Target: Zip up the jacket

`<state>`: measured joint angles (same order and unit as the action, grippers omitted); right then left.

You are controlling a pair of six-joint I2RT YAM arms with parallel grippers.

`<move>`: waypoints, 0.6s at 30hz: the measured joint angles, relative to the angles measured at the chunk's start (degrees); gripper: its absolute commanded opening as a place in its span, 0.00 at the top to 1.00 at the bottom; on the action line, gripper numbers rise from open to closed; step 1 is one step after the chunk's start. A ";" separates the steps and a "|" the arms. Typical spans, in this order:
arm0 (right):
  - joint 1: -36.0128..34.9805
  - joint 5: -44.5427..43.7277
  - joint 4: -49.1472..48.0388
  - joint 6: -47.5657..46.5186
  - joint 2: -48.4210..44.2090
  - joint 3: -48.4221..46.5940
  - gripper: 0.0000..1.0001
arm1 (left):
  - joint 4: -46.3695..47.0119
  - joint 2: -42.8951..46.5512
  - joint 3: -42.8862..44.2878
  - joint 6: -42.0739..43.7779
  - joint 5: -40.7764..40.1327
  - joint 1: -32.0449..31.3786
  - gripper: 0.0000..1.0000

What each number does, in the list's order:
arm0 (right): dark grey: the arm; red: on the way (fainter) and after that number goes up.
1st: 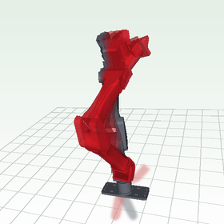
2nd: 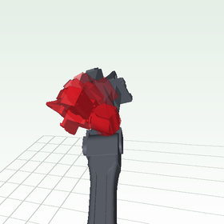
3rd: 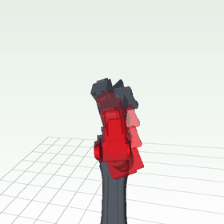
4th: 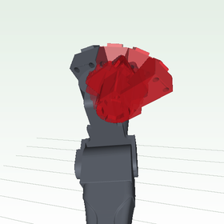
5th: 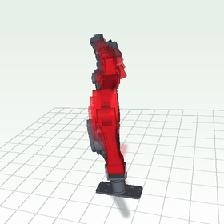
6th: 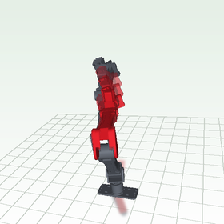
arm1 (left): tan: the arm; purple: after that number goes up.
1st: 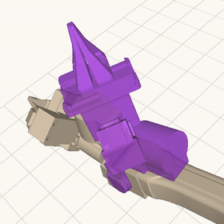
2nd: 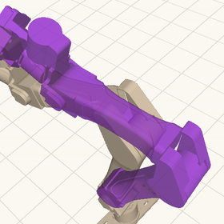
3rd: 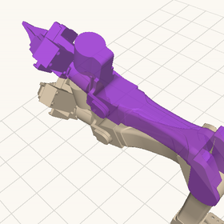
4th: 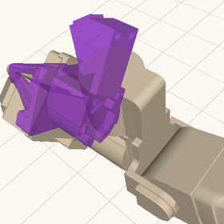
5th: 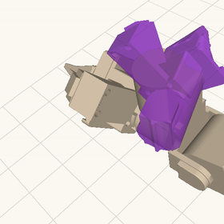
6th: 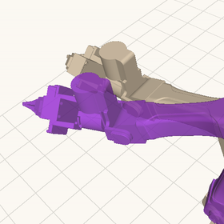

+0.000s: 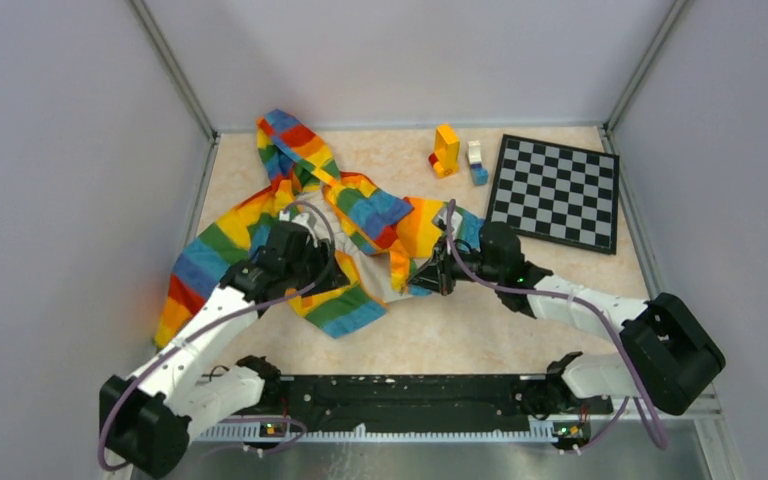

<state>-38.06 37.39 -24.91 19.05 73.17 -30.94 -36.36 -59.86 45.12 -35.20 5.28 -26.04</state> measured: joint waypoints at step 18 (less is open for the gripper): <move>0.00 -0.24 3.19 -0.39 -1.53 -1.55 1.00 | 14.69 -13.86 -11.32 -40.39 1.14 -13.79 0.54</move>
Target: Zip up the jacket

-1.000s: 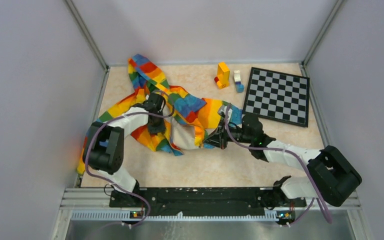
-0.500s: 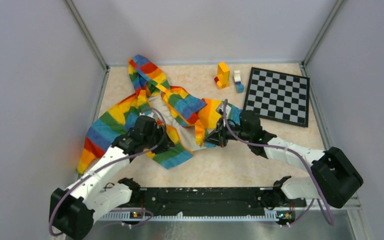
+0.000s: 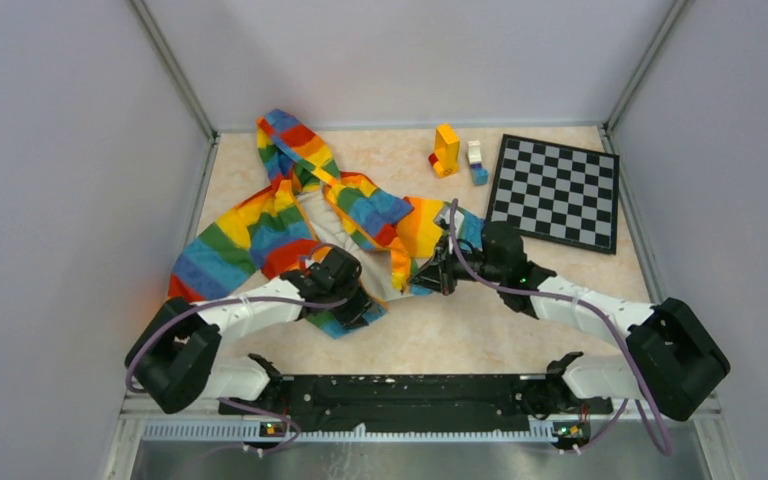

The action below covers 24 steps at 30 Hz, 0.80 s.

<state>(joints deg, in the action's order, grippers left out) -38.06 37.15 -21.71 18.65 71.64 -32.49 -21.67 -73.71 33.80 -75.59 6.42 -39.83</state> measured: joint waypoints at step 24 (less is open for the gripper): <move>0.00 0.37 -2.75 1.11 -0.44 1.77 1.00 | 8.11 -2.19 -0.37 -4.26 -11.43 -2.93 0.49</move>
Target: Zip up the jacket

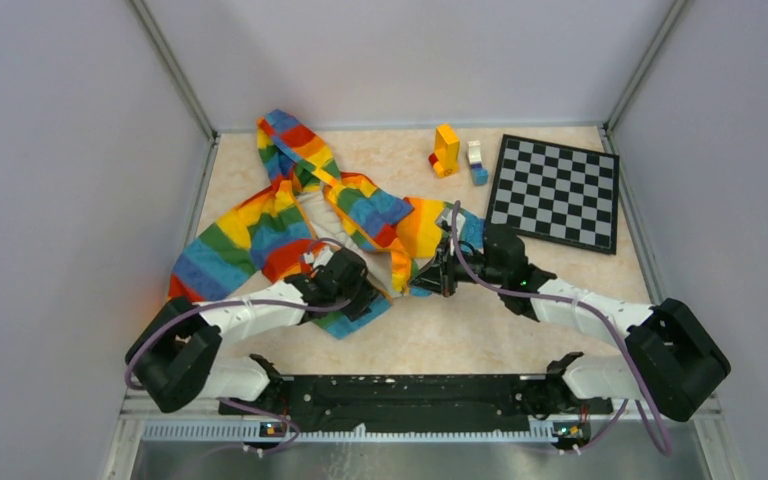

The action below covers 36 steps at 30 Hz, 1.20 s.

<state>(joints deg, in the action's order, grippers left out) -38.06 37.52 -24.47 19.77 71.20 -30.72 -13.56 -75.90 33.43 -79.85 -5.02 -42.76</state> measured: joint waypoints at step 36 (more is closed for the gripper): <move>0.00 1.51 -1.31 1.49 0.00 0.35 1.00 | 3.17 0.26 -0.04 -0.55 -6.40 -3.32 0.30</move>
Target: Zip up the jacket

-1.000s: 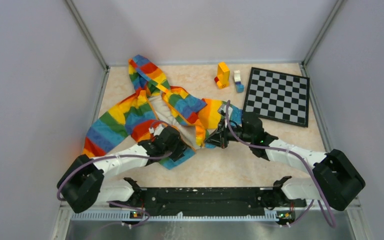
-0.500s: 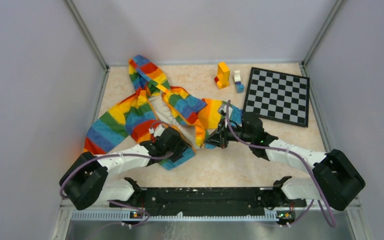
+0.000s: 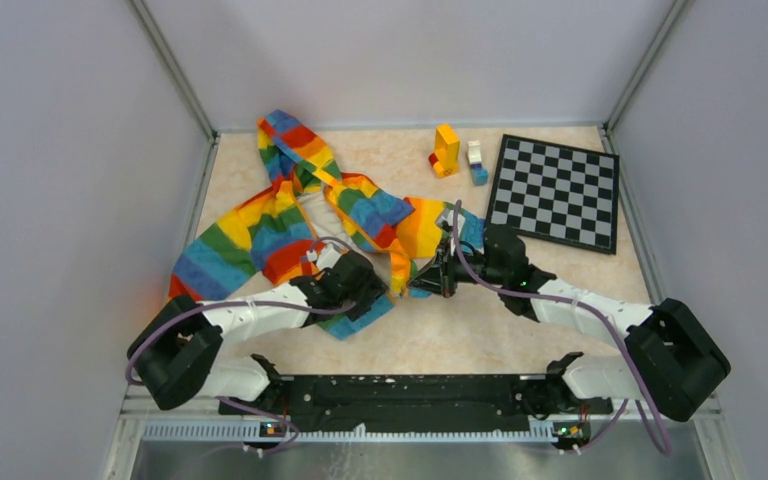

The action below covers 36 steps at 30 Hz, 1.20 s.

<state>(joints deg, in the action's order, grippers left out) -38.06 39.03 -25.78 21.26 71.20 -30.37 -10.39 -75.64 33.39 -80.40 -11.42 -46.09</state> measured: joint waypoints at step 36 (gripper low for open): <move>-5.16 -1.36 -1.44 -4.96 4.37 0.00 1.00 | -13.99 5.14 6.19 12.57 -1.66 -0.55 1.00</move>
<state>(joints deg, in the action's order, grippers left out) -43.22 37.67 -27.22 16.29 75.57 -30.37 -24.38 -70.50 39.57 -67.83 -13.08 -46.63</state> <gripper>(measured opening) 0.009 0.015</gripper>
